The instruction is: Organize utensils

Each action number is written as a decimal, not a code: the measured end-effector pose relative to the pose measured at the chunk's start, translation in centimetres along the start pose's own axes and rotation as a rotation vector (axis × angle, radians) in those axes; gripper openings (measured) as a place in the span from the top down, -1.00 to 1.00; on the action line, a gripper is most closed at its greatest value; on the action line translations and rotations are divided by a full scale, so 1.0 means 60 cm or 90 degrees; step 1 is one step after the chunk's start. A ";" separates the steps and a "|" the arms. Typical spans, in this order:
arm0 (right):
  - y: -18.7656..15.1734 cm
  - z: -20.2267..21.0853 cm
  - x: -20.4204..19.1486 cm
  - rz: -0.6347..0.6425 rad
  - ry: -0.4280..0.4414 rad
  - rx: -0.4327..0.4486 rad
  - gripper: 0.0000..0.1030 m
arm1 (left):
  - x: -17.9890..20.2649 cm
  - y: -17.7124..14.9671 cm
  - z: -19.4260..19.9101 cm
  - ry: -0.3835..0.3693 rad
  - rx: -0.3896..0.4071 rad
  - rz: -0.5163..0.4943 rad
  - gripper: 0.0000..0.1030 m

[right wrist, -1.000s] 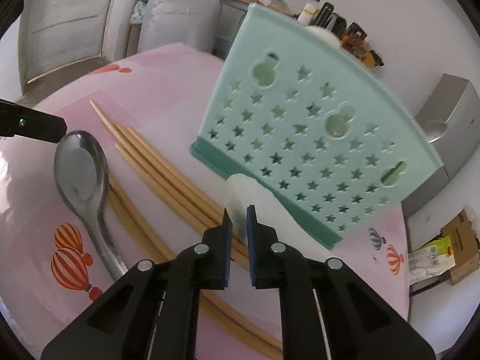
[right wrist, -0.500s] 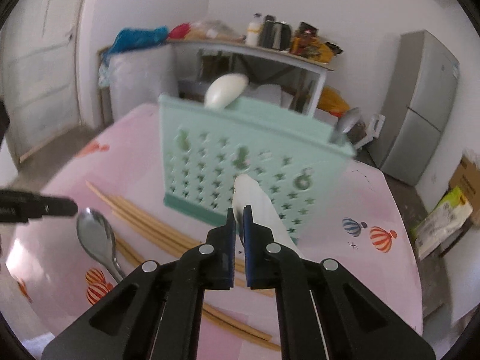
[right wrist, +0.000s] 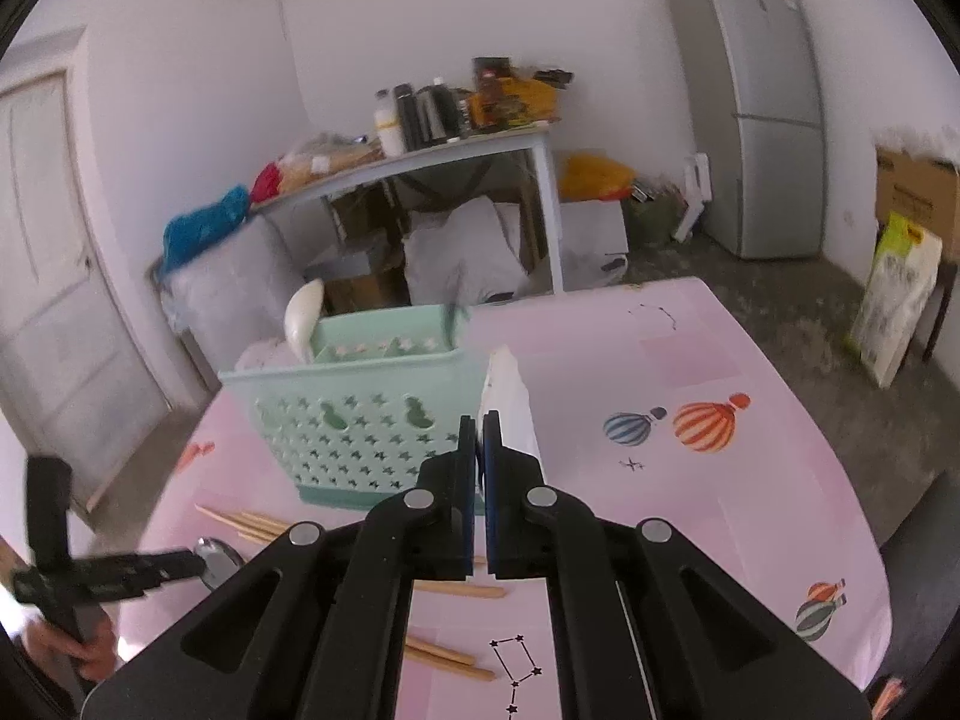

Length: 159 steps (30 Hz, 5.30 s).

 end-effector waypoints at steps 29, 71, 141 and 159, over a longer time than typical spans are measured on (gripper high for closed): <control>0.011 0.041 0.021 -0.058 -0.013 0.053 0.95 | 0.019 0.055 0.073 -0.010 0.098 0.008 0.98; 0.028 0.075 0.001 -0.123 0.096 0.072 0.95 | 0.208 0.305 0.184 0.056 0.424 -0.261 0.98; 0.219 -0.025 -0.057 -0.158 0.258 0.108 0.95 | 0.099 0.080 -0.039 0.257 0.069 -0.207 -0.74; 0.152 -0.114 -0.042 -0.172 0.230 0.020 0.95 | 0.090 0.087 -0.045 0.280 0.072 -0.200 -0.74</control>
Point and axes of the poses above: each gripper's, at about its wrist camera, not at the fingertips, and z roughly against the way its jaws point, x to its right, y to its top, the point moved 6 cm from there along -z, roughly the way its jaws point, and after that the axes turned 11 degrees about x, right-handed, at the moved point
